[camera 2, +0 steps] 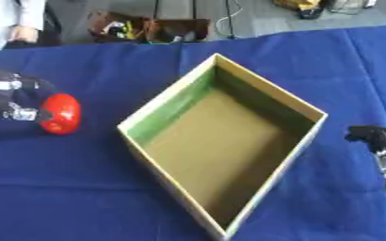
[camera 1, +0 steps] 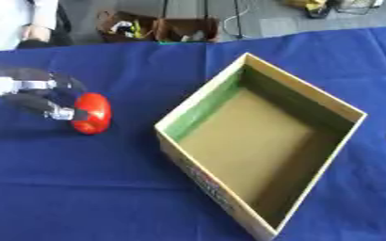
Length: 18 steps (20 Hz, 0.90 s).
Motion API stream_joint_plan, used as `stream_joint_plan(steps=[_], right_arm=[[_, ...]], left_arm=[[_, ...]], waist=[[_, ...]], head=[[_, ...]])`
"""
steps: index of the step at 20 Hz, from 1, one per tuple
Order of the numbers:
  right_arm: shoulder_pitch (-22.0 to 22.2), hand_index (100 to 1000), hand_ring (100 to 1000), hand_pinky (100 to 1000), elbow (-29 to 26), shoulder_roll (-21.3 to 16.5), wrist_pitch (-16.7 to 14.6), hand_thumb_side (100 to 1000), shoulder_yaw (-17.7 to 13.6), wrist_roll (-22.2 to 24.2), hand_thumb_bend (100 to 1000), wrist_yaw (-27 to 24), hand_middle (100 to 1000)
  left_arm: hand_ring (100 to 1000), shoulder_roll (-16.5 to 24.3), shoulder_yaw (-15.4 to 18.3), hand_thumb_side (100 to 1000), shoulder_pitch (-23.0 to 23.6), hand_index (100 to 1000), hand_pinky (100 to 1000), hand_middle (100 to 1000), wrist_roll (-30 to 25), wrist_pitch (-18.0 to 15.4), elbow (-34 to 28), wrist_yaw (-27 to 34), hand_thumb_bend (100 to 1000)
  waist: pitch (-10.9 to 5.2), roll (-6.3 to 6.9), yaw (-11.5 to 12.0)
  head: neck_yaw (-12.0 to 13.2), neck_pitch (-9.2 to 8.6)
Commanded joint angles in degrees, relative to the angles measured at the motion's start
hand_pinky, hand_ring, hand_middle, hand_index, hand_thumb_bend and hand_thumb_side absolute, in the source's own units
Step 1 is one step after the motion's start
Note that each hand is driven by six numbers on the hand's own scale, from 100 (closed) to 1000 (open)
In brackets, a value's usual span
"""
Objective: Pick up objects on the table and place them in the box.
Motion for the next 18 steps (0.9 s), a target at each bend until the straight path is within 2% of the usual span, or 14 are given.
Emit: stream_joint_plan(steps=[1, 6, 11, 18], right_arm=[[-0.06, 742, 857, 906, -0.56, -0.32, 0.06, 910, -0.16, 0.00, 100, 0.47, 627], [-0.01, 741, 857, 907, -0.56, -0.26, 0.06, 918, -0.02, 0.22, 100, 0.64, 626], [-0.10, 738, 857, 907, -0.56, -0.18, 0.08, 919, 0.05, 0.49, 100, 0.76, 624], [-0.19, 733, 857, 907, -0.56, -0.05, -0.07, 920, -0.01, 0.48, 100, 1.01, 623]], left_arm=[[823, 1.13, 1.51, 911, -1.18, 1000, 719, 957, 1.17, 0.37, 0.14, -0.27, 542], [834, 0.89, 1.35, 906, -1.33, 1000, 724, 966, 6.24, 2.07, 0.76, -3.11, 543], [799, 0.51, 0.91, 905, -1.30, 1000, 677, 986, 5.16, 1.80, 1.41, -4.30, 552], [788, -0.26, 0.92, 916, -1.29, 1000, 665, 997, 4.18, 0.60, 2.74, -3.51, 532]], waist=[[-1.11, -0.11, -0.02], [-0.91, -0.03, -0.04], [-0.63, 0.05, -0.02], [-0.19, 0.09, -0.54]], head=[[0.10, -0.81], [0.14, -0.92], [0.21, -1.17], [0.34, -1.69]])
